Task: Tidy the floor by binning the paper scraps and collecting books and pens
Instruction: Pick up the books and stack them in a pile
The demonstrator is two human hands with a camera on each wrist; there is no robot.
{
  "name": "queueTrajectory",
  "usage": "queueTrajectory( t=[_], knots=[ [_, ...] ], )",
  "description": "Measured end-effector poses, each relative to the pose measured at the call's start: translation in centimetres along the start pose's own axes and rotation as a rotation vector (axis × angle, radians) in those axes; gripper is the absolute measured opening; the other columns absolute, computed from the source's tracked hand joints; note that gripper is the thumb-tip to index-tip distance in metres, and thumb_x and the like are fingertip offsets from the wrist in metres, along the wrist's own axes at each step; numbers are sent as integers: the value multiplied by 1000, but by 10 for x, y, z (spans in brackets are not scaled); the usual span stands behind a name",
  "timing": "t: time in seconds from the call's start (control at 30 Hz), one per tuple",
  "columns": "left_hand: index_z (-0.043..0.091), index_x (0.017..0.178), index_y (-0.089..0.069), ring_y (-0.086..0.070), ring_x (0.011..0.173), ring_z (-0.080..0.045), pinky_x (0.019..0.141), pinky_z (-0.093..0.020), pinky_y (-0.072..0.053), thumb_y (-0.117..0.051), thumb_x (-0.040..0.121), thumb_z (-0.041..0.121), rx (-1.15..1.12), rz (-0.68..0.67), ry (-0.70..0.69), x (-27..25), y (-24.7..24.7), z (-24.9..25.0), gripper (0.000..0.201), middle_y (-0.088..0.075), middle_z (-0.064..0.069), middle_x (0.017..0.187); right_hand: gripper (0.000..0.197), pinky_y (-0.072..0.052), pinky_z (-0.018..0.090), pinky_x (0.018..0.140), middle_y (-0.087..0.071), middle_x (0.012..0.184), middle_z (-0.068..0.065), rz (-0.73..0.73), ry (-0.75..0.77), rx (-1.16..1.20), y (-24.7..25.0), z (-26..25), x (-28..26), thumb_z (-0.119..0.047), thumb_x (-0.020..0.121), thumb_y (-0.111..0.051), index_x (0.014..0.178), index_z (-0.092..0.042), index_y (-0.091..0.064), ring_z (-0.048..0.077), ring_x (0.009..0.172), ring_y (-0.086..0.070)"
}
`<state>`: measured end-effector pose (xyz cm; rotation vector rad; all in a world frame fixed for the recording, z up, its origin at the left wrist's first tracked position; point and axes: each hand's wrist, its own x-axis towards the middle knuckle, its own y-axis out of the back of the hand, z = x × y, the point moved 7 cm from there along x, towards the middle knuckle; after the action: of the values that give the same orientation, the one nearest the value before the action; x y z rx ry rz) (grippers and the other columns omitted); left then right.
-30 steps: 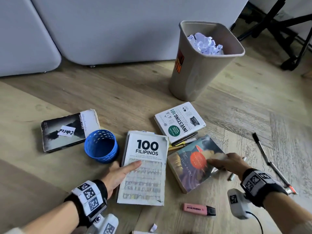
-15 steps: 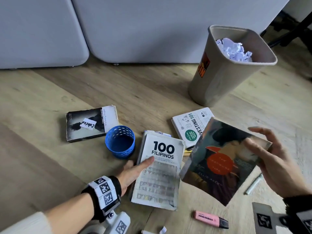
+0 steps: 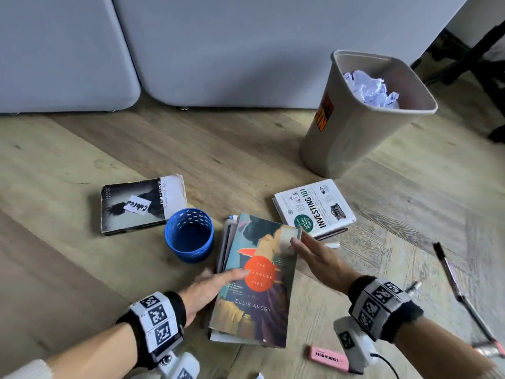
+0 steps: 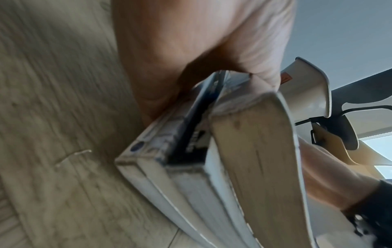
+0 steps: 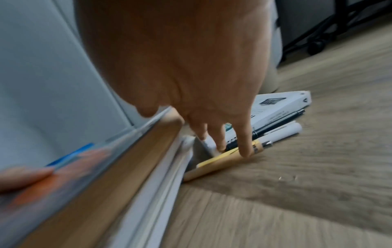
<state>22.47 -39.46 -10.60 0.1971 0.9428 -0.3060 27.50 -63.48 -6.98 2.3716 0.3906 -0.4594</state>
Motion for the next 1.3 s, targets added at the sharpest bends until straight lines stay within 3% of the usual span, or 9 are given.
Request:
queueTrajectory(
  t=[0.17, 0.33, 0.43, 0.5, 0.67, 0.77, 0.9, 1.1, 1.3],
  knots=[
    [28, 143, -40, -34, 130, -12, 107, -32, -24, -67, 59, 73, 34, -30, -59, 3, -7, 12, 98, -33, 5, 143, 34, -44, 31, 75, -70, 105, 15, 624, -138, -384, 101, 31, 16, -31, 92, -59, 114, -5, -58, 29, 92, -66],
    [34, 109, -67, -56, 105, 2, 105, -30, -35, -72, 60, 72, 0, -97, -90, 3, -10, 25, 62, -62, 20, 114, 90, -36, 39, 103, -43, 141, 20, 305, -529, -455, 117, 81, 33, -58, 83, -62, 143, -1, -30, 33, 129, -43],
    [36, 107, -64, -51, 103, 4, 99, -26, -30, -70, 71, 64, -25, -52, -89, 6, -9, 22, 46, -48, 20, 116, 93, -36, 41, 103, -44, 135, 20, 324, -516, -403, 111, 89, 42, -63, 74, -68, 139, -3, -36, 33, 125, -42],
    [45, 121, -60, -36, 133, -11, 115, -37, -22, -68, 53, 78, 37, -17, -67, 10, -8, 16, 76, -35, 12, 143, 90, -41, 41, 99, -49, 127, 17, 390, -505, -395, 113, 92, 49, -65, 68, -72, 129, -5, -45, 32, 117, -46],
    [73, 86, -58, -24, 144, -19, 118, -52, -16, -65, 51, 84, 9, -35, -113, 22, -17, 17, 38, -24, -1, 157, 84, -41, 30, 62, -62, 82, 4, 236, -676, -57, 109, 114, 50, -71, 44, -82, 97, -9, -61, 19, 73, -56],
    [67, 100, -61, -28, 143, -17, 118, -51, -19, -66, 49, 86, 1, -42, -101, 24, -9, 9, 54, -28, -1, 156, 78, -42, 29, 59, -67, 70, 11, 254, -599, 236, 104, 122, 52, -72, 37, -83, 86, -13, -71, 20, 59, -53],
    [49, 130, -50, -12, 147, -19, 119, -45, -8, -57, 57, 76, 15, -21, -127, 9, -9, 21, 78, -10, -4, 160, 32, -53, 41, 88, -73, 104, 13, 359, -340, 458, 115, 75, 41, -36, 83, -71, 106, -15, -69, 30, 102, -67],
    [35, 146, -34, -8, 147, -15, 117, -35, -8, -40, 78, 78, 107, 7, -87, 1, -23, 24, 81, -16, -2, 160, 27, -56, 26, 58, -72, 98, 6, 590, 25, 330, 138, -27, -30, -34, 95, -56, 113, -16, -64, 24, 87, -70],
    [9, 105, -69, -62, 102, -26, 87, -30, -47, -21, 79, 82, 702, 256, -152, 6, -3, 28, 92, -69, -14, 105, 28, -60, 31, 78, -71, 110, 6, 600, 17, 718, 69, -20, -102, -25, 92, -58, 116, -11, -62, 20, 103, -68]
  ],
)
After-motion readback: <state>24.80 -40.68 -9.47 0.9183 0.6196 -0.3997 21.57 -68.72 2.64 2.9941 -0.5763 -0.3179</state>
